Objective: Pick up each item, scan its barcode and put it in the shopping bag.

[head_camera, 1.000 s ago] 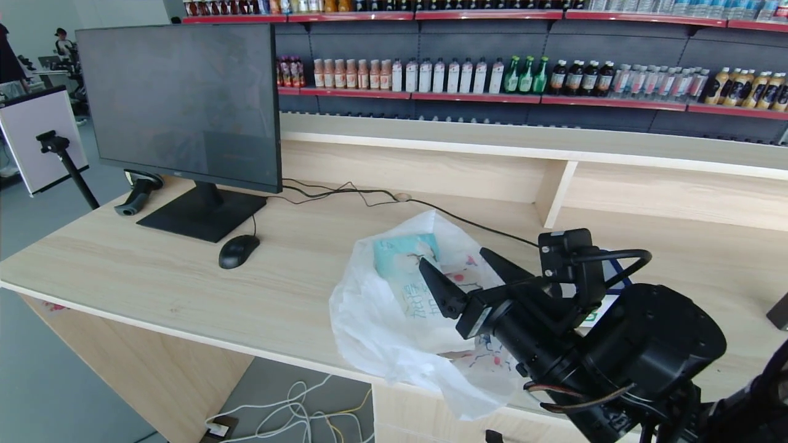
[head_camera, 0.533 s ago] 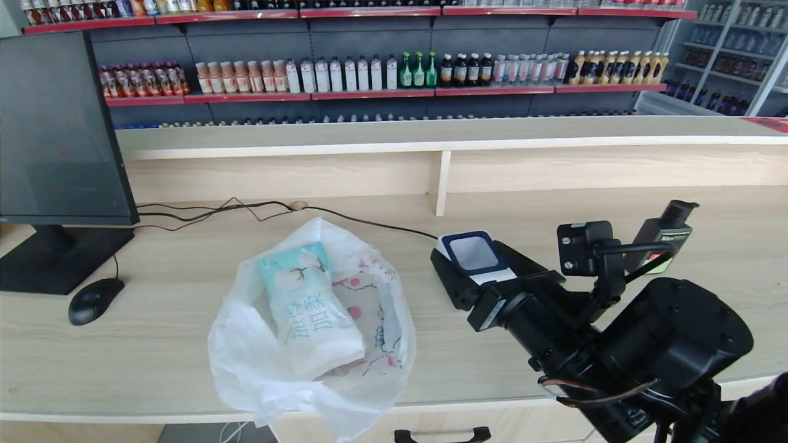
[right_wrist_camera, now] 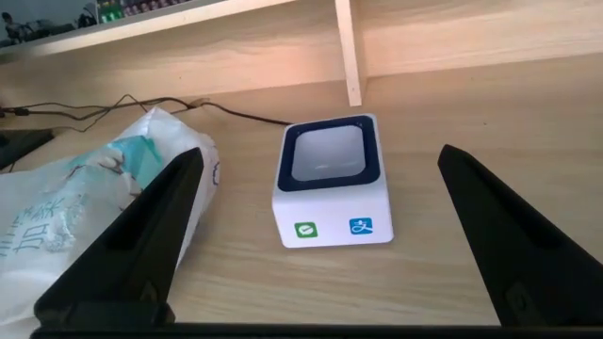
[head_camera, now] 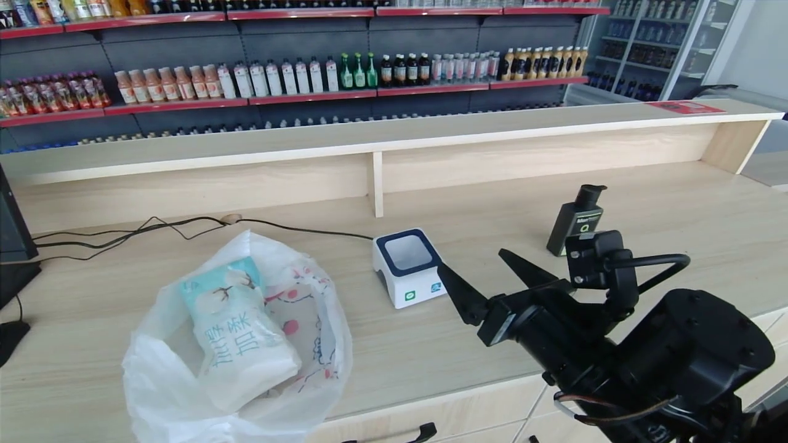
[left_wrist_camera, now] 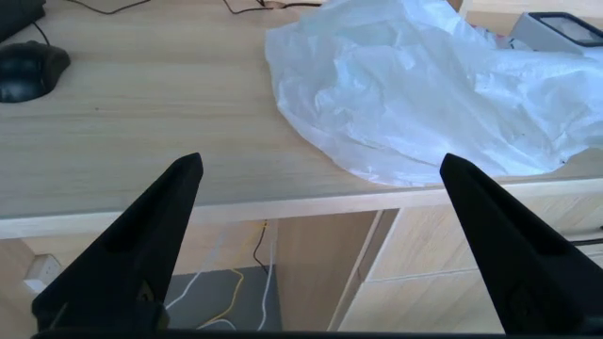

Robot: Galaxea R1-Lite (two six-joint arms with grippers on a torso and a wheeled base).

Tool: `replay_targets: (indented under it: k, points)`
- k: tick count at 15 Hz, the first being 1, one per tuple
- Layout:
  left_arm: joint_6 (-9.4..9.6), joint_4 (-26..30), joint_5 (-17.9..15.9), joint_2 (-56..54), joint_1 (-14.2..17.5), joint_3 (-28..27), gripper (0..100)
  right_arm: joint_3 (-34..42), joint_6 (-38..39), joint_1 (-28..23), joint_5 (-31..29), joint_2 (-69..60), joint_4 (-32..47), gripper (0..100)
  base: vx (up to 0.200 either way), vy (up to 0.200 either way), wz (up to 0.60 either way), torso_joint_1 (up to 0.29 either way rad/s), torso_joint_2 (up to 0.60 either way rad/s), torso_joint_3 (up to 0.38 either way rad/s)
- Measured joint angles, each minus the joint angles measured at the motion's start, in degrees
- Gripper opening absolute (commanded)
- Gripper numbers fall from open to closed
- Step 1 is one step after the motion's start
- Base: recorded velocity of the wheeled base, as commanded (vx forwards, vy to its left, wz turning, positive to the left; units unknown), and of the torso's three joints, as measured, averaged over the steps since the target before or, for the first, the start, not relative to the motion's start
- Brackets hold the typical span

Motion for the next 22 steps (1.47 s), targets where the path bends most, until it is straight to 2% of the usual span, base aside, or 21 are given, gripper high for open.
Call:
replay_targets:
  k: [3, 21, 22]
  points:
    - [-1.12, -0.21, 0.11, 0.00, 0.07, 0.00, 100, 1.30, -0.04, -0.07, -0.02, -1.24, -0.01, 100, 0.000, -0.133, 0.00, 0.003, 0.00, 0.003]
    - [-1.19, -0.13, 0.16, 0.00, 0.10, 0.00, 100, 3.01, -0.48, -0.11, -0.02, -3.24, -0.06, 100, 0.000, -0.200, 0.00, 0.002, 0.00, 0.002]
    - [-1.19, -0.11, 0.16, 0.00, 0.10, 0.00, 100, 2.77, -0.41, -0.11, 0.13, -3.15, -0.01, 100, 0.000, -0.200, 0.60, 0.007, 0.00, 0.002]
